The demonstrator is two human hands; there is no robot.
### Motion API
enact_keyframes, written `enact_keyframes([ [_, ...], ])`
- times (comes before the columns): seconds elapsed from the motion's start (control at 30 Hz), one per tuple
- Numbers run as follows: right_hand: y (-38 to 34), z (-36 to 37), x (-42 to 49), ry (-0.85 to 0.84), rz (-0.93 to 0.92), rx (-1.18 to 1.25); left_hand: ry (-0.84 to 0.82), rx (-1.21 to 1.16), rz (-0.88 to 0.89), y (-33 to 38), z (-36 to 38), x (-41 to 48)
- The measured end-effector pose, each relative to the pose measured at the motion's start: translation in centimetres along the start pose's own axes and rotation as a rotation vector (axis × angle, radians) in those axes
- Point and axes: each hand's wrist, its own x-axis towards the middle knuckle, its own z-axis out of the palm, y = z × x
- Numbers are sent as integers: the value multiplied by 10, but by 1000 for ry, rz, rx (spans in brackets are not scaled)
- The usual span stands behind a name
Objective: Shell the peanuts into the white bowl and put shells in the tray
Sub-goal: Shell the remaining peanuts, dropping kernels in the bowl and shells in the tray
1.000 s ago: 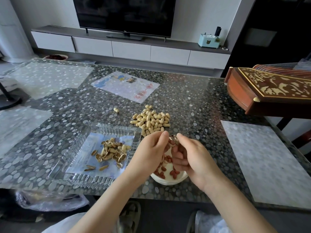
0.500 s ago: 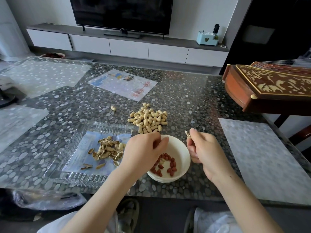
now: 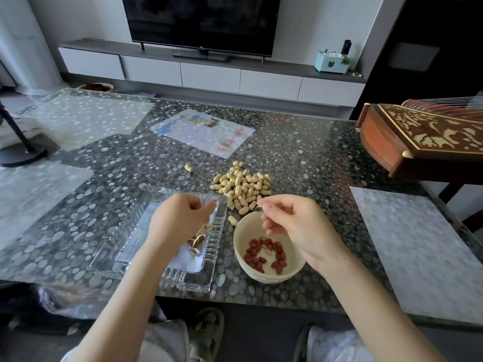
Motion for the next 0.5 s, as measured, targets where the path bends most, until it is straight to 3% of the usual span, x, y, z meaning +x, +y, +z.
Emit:
enact_keyframes([
  [0.17, -2, 49, 24, -86, -202, -488, 24, 183, -133, -26, -16, 8],
  [0.33, -2, 71, 40, -155, -242, -722, 26, 202, -160, -31, -15, 10],
  [0.43, -8, 53, 57, 24, -208, -799, 8, 186, -163, -34, -18, 13],
  [0.5, -4, 32, 84, 180, -93, -938, 23, 168, -155, -34, -20, 13],
])
